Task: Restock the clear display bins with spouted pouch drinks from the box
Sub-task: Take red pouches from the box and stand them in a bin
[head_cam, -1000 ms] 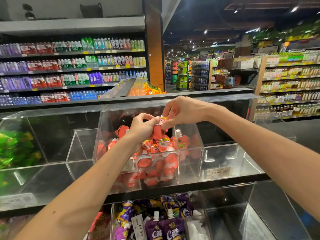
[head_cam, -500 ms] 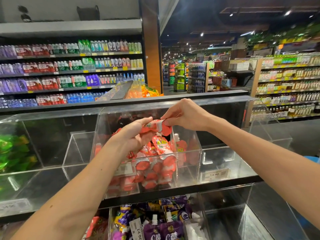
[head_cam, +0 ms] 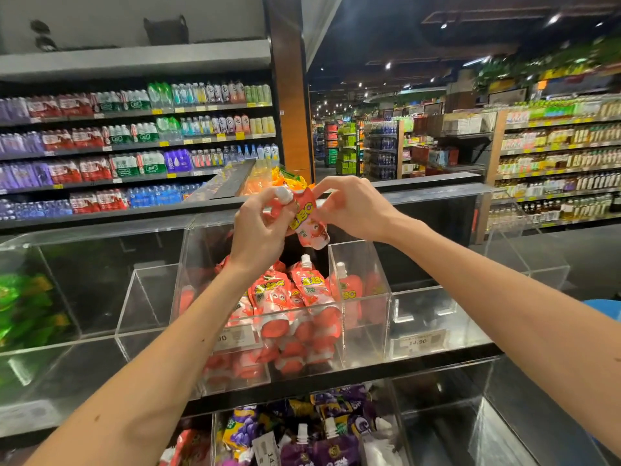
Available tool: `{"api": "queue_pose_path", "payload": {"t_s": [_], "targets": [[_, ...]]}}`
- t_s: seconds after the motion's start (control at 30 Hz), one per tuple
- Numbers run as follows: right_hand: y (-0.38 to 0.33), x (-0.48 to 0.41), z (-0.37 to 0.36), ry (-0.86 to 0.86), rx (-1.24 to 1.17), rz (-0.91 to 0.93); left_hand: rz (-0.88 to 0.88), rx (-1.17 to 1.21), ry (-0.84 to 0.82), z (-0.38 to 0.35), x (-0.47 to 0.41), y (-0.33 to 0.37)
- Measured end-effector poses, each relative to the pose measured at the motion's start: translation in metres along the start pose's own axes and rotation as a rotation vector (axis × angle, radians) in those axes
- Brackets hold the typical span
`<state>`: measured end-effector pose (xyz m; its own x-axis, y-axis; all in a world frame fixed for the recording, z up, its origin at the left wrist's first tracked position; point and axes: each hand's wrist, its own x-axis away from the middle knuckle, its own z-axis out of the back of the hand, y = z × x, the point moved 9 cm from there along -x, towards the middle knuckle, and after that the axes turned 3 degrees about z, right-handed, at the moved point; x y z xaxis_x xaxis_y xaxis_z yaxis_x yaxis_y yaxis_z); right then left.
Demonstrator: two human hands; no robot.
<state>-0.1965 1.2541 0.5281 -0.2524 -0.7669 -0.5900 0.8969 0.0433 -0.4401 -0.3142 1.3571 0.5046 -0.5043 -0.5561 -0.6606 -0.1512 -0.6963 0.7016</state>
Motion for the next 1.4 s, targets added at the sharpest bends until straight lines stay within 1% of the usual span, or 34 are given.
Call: {"api": "queue_pose_path", "payload": {"t_s": [0.07, 0.13, 0.2, 0.27, 0.43, 0.5, 0.57, 0.63, 0.7, 0.8, 0.9, 1.03, 1.23, 1.33, 1.4], "targets": [[0.01, -0.002, 0.003, 0.025, 0.003, -0.031, -0.129, -0.112, 0.054, 0.002, 0.002, 0.009], [0.018, -0.001, 0.0, 0.004, 0.036, -0.044, -0.211, -0.282, 0.075, -0.002, 0.005, 0.009], [0.025, 0.002, -0.009, -0.043, 0.077, -0.035, -0.237, -0.47, 0.046, -0.016, 0.005, -0.003], [0.031, 0.004, -0.018, -0.089, 0.143, -0.035, -0.2, -0.558, 0.004, -0.032, 0.001, -0.016], [0.044, 0.002, -0.028, -0.149, 0.373, -0.036, -0.134, -0.589, -0.115, -0.065, -0.014, -0.025], [0.049, -0.001, -0.037, -0.227, 0.451, -0.056, -0.1, -0.601, -0.165, -0.075, -0.019, -0.032], [0.054, -0.002, -0.047, -0.306, 0.467, -0.103, -0.056, -0.618, -0.208, -0.082, -0.022, -0.039], [0.054, -0.001, -0.053, -0.332, 0.424, -0.128, -0.005, -0.659, -0.275, -0.09, -0.024, -0.048], [0.049, 0.001, -0.059, -0.336, 0.411, -0.114, 0.101, -0.686, -0.34, -0.097, -0.027, -0.06], [0.042, 0.004, -0.063, -0.339, 0.521, -0.052, 0.245, -0.707, -0.452, -0.106, -0.031, -0.074], [0.044, 0.002, -0.066, -0.359, 0.576, -0.033, 0.237, -0.688, -0.565, -0.112, -0.038, -0.079], [0.049, 0.002, -0.067, -0.322, 0.602, -0.017, 0.207, -0.664, -0.618, -0.11, -0.041, -0.081], [0.045, 0.001, -0.066, -0.319, 0.656, -0.003, 0.256, -0.677, -0.742, -0.127, -0.027, -0.09], [0.045, 0.002, -0.065, -0.318, 0.659, -0.036, 0.253, -0.581, -0.823, -0.128, -0.018, -0.094], [0.045, 0.002, -0.063, -0.29, 0.654, -0.043, 0.284, -0.427, -0.794, -0.119, -0.012, -0.095]]}}
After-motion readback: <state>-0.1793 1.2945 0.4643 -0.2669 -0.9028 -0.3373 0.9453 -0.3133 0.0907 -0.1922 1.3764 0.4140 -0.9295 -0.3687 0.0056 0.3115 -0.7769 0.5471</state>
